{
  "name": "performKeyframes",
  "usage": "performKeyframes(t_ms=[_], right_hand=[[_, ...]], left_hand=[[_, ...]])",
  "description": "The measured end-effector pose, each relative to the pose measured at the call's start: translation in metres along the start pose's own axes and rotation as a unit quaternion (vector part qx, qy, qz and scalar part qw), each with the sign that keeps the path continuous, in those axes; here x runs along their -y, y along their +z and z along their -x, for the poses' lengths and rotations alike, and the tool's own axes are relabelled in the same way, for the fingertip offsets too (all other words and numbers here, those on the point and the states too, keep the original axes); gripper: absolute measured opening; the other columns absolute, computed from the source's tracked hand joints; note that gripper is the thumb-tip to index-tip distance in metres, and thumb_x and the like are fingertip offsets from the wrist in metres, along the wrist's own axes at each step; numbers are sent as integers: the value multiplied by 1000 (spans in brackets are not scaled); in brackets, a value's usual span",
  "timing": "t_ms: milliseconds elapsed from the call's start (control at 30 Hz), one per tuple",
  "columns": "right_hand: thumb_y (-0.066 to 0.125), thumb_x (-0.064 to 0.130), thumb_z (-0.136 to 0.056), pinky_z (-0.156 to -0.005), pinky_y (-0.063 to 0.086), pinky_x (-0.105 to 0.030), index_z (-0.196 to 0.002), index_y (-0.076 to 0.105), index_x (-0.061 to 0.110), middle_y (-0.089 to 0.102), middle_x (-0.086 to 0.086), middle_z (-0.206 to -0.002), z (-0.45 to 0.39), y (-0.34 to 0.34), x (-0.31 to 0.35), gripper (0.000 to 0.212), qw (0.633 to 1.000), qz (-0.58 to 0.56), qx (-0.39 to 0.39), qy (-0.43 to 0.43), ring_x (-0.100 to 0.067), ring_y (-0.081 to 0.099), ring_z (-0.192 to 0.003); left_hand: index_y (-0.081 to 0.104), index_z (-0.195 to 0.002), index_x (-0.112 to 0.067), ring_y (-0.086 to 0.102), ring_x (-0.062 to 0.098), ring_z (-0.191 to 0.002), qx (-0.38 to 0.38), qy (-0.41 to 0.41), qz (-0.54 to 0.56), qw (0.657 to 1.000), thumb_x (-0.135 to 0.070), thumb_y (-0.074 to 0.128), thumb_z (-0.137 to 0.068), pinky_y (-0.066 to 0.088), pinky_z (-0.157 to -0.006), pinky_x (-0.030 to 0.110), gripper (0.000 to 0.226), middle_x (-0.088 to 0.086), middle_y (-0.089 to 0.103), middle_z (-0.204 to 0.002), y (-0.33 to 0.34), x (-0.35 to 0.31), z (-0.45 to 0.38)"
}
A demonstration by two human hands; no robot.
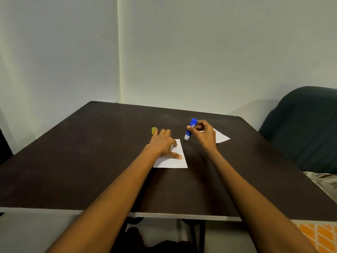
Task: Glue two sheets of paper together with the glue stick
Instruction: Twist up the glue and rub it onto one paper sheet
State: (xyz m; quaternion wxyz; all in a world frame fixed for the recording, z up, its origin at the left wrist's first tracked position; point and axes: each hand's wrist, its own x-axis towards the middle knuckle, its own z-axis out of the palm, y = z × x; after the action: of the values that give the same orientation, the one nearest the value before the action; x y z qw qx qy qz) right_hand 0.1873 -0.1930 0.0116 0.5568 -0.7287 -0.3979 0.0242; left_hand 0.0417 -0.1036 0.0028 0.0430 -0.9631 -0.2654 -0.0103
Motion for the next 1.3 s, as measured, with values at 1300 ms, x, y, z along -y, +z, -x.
performKeyframes(t_ms=[1300], right_hand=[[72, 38, -78, -96, 42, -50, -105, 67, 12, 73, -8, -94, 22, 25, 7, 38, 992, 109, 24, -64, -22, 65, -95]], left_hand=[[27, -143, -39, -22, 39, -140, 93, -74, 0, 993, -66, 41, -84, -19, -103, 65, 67, 15, -14, -157, -1, 2, 17]])
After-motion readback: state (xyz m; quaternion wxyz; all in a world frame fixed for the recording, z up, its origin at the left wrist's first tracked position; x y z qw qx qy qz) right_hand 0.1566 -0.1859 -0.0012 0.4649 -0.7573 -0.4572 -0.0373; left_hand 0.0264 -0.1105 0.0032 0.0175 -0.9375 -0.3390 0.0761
